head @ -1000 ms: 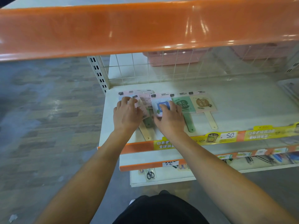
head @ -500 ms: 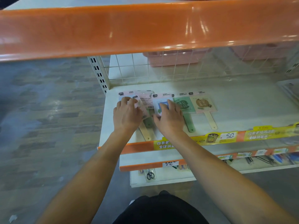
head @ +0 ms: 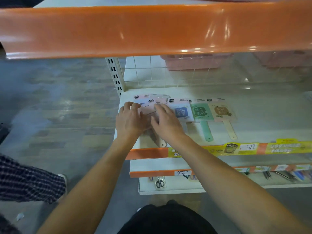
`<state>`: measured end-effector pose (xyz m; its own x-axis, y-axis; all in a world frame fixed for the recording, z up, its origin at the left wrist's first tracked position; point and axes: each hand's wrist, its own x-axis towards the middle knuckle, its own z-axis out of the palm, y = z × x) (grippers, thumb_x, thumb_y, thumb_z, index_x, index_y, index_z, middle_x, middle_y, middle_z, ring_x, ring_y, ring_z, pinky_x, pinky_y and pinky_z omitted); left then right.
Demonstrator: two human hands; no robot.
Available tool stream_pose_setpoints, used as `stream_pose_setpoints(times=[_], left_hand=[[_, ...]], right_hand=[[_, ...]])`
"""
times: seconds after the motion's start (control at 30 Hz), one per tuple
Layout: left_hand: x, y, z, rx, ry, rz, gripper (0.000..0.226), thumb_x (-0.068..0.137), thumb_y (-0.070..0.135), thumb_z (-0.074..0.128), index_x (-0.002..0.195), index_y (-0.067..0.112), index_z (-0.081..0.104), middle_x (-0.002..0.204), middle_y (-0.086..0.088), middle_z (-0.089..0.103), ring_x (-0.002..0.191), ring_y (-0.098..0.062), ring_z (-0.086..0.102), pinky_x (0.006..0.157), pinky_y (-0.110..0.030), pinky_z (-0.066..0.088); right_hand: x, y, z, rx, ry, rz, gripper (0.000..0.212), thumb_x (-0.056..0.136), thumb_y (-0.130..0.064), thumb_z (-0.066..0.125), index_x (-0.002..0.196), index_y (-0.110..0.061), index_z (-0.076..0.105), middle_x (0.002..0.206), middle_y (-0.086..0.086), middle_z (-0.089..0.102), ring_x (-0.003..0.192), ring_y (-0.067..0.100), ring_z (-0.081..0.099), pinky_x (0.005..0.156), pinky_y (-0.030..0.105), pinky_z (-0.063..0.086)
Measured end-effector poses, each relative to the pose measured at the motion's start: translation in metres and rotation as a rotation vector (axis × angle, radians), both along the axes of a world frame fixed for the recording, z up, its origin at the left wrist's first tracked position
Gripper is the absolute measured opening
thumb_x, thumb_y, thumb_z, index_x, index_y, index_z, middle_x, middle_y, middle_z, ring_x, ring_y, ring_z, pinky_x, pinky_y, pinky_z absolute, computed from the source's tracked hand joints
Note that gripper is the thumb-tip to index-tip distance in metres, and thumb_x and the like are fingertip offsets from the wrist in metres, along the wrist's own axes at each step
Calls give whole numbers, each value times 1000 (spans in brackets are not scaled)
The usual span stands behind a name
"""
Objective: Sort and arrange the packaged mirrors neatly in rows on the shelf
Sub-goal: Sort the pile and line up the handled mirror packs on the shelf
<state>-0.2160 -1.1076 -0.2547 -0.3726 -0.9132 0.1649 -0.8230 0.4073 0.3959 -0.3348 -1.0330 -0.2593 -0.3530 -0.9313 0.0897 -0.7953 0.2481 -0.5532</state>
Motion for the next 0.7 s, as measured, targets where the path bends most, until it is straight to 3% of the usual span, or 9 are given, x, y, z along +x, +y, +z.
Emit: stream_pose_setpoints(times=[0.2,0.47,0.7], left_hand=[[14,-2,-5,-25,13,18,34,90,26,52,121,15,58,127,-7,54,109,-33,54,84,-42,44],[27,-7,-8,-38,35,31,32,90,25,52,120,16,59,127,-7,54,111,-33,52,88,-42,45],[40,-12,-8,-41,59,39,31,87,22,54,117,14,61,124,-8,55,109,-34,53,87,-42,45]], right_hand=[[10,-7,-9,132,70,-21,56,96,-25,49,148,-15,28,160,9,18,147,28,17,114,43,28],[24,-17,-14,99,102,-24,59,95,-29,50,148,-9,30,154,15,31,143,31,24,118,43,22],[41,-25,-13,51,100,-10,58,90,-16,54,144,-8,34,149,14,35,141,29,25,118,36,20]])
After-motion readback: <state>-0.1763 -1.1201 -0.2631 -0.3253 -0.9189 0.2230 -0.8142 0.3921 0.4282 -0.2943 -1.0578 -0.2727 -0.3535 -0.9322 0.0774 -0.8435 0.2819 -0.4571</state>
